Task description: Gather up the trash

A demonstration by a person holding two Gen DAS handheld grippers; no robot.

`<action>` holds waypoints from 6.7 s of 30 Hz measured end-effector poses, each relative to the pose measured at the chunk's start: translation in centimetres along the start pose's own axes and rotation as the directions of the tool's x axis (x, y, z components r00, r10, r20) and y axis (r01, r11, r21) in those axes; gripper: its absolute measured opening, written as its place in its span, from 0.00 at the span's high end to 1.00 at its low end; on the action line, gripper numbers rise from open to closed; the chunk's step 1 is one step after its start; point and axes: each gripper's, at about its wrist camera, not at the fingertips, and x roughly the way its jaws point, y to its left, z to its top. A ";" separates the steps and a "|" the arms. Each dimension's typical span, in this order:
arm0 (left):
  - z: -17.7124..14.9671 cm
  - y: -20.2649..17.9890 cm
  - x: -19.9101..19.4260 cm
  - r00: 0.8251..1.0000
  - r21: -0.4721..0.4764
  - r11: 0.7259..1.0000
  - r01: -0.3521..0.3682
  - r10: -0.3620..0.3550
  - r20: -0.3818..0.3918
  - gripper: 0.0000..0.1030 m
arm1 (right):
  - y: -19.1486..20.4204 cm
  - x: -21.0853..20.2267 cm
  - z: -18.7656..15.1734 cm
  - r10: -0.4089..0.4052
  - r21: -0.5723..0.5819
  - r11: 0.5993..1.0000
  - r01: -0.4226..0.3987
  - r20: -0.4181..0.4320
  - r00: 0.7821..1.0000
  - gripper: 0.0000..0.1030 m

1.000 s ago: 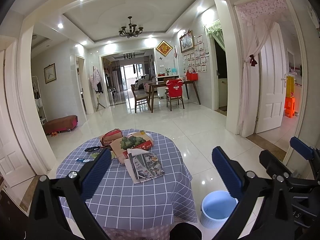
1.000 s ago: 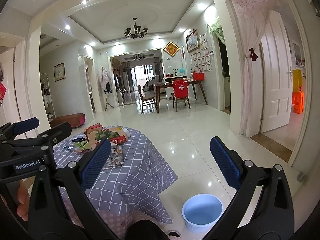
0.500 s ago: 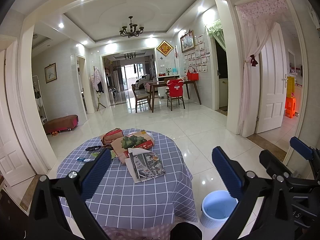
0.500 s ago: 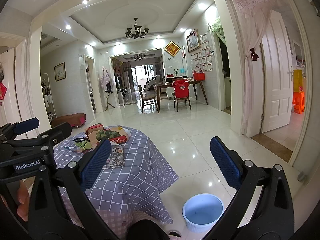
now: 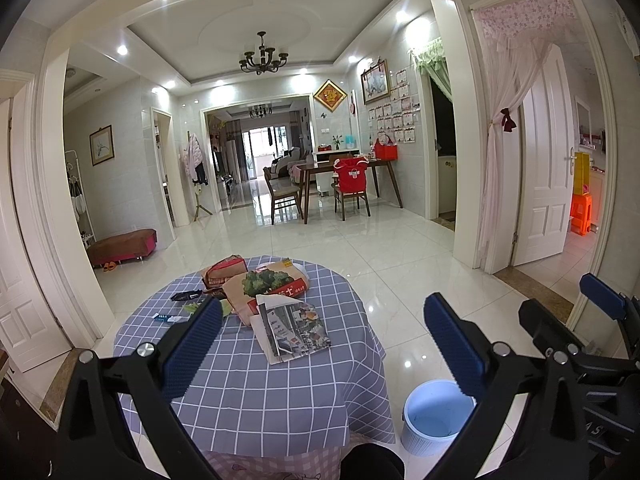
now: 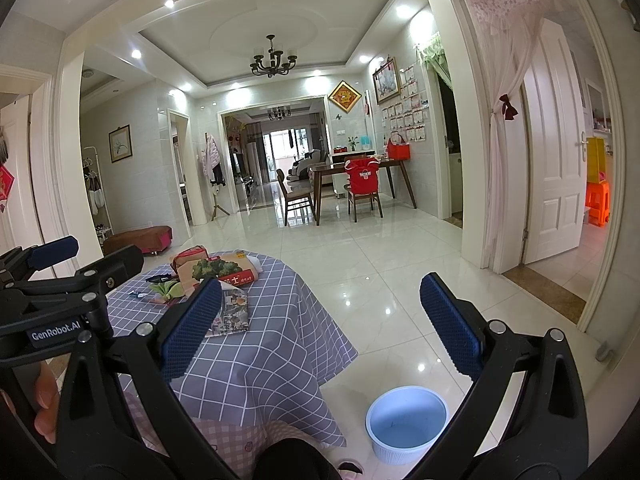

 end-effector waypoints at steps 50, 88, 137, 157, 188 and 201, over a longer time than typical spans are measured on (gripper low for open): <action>-4.8 4.5 12.7 0.938 -0.131 0.991 0.008 -0.053 -0.342 0.04 | 1.4 12.7 -5.4 0.044 0.096 0.995 -0.016 -0.291 0.956 0.06; -7.6 20.9 25.7 0.886 -0.340 0.934 -0.107 -0.066 -0.460 0.04 | 16.7 38.1 -7.9 0.310 -0.048 0.893 -0.448 -0.657 0.688 0.10; -1.5 18.9 38.8 0.873 -0.314 0.949 0.018 -0.168 -0.458 0.51 | 10.1 36.4 -2.3 0.203 -0.098 0.962 -0.255 -0.365 0.909 0.85; -2.8 12.9 27.2 0.943 -0.130 0.982 0.137 -0.170 -0.287 0.71 | 8.5 34.2 -2.2 0.368 0.056 0.921 -0.385 -0.448 0.815 0.84; -2.5 12.6 22.3 0.980 -0.132 0.985 0.108 -0.128 -0.151 0.74 | 4.8 34.0 -4.4 0.561 0.428 0.811 -0.400 -0.373 0.739 0.92; 1.6 5.1 18.8 0.949 -0.112 0.949 0.294 -0.304 -0.083 0.74 | -5.5 26.5 -1.5 0.325 0.316 0.917 -0.244 -0.234 0.916 0.92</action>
